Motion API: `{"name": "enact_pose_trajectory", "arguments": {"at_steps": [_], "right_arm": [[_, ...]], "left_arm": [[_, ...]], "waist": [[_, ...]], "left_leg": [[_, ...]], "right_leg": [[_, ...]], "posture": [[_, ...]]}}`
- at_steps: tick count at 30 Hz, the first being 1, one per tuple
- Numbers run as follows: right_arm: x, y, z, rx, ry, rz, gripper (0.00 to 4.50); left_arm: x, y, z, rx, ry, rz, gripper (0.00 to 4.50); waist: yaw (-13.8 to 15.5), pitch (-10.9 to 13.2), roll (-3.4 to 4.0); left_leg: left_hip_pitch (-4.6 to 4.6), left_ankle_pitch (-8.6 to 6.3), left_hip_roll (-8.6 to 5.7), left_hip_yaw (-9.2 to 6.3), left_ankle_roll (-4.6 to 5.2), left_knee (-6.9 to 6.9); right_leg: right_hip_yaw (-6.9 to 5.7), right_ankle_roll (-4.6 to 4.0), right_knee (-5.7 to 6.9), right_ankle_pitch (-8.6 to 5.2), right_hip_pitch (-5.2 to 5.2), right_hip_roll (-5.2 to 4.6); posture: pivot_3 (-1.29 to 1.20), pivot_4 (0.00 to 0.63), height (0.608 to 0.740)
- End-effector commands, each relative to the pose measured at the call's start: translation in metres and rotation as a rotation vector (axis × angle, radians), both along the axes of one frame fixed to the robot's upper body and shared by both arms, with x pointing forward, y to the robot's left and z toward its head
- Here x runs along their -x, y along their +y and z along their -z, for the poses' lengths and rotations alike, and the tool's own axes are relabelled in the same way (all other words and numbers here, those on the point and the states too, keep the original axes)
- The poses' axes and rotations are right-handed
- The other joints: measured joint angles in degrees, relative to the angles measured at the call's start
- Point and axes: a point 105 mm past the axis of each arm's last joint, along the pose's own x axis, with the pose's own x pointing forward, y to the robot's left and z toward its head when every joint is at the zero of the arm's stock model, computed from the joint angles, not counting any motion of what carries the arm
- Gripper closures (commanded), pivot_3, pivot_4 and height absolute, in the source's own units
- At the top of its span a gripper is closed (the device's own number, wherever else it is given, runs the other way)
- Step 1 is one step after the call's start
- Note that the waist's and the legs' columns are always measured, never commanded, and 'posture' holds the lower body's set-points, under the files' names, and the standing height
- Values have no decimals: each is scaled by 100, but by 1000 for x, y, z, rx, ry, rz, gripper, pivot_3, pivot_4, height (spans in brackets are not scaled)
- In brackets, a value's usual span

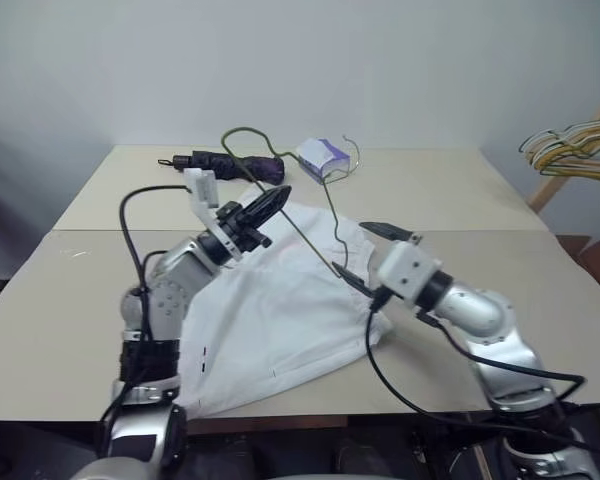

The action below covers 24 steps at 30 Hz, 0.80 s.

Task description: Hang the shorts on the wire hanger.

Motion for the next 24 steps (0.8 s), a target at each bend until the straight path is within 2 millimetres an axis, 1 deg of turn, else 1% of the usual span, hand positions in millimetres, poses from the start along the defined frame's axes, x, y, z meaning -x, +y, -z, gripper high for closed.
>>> {"name": "enact_pose_trajectory", "arguments": {"at_steps": [1, 3, 4, 6, 8, 10, 13, 15, 18, 24], "right_arm": [[12, -15, -18, -123, 198, -91, 14], [19, -25, -10, -165, 504, -184, 14], [24, -29, -9, -194, 624, -233, 14], [25, -34, -14, -291, 776, -313, 14], [24, -34, -13, -317, 849, -373, 14], [24, -30, -10, -314, 894, -414, 14], [22, -17, -10, -324, 935, -463, 14], [23, -8, -12, -323, 930, -497, 14], [22, 8, -12, -308, 907, -517, 14], [23, 21, -26, -312, 871, -595, 14]], "left_arm": [[17, 12, -35, 21, -172, 135, 4500], [30, 21, -45, 16, -254, 234, 4500], [37, 24, -50, 12, -299, 276, 4500], [51, 31, -57, 28, -358, 386, 4500], [60, 37, -66, 79, -398, 466, 4500], [63, 40, -71, 102, -417, 508, 4500], [63, 36, -74, 114, -441, 531, 4500], [59, 33, -77, 132, -439, 513, 4500], [65, 30, -77, 151, -450, 540, 4500], [65, 28, -71, 155, -431, 540, 4500]], "waist": [[1, 0, 0], [-1, 2, 2], [-4, 2, 2], [-8, 2, 2], [-9, 2, 2], [-7, 2, 2], [-2, 2, 2], [8, 2, 2], [13, 2, 2], [13, 2, 2]], "left_leg": [[2, 0, 1, 0, 0, 0], [3, 0, 3, -1, 0, 0], [4, 0, 3, 0, 1, -1], [5, 0, 6, 0, 1, -1], [6, -1, 8, -1, 2, -1], [4, -1, 8, -1, 2, -1], [0, -1, 7, -2, 2, -1], [0, -1, 7, -3, 3, 0], [-2, -1, 7, -4, 3, 0], [-8, -1, 7, -4, 3, 0]], "right_leg": [[-1, 0, -1, 0, 3, 0], [-6, -1, -2, 0, 7, -1], [-7, -2, -4, 1, 7, -1], [-8, -5, -6, 2, 9, 0], [-11, -8, -9, 1, 10, 2], [-11, -8, -9, 1, 8, 3], [-11, -6, -9, 0, 7, 2], [-11, -4, -8, 1, 6, 3], [-11, -3, -8, 2, 6, 2], [-11, -2, -6, 2, -1, 3]], "posture": [[-83, 0, 740], [-84, 0, 740], [-82, 0, 740], [-82, 0, 740], [-85, 0, 740], [-87, 0, 740], [-79, 0, 740], [-71, 0, 740], [-74, 0, 740], [-67, 0, 740]]}}
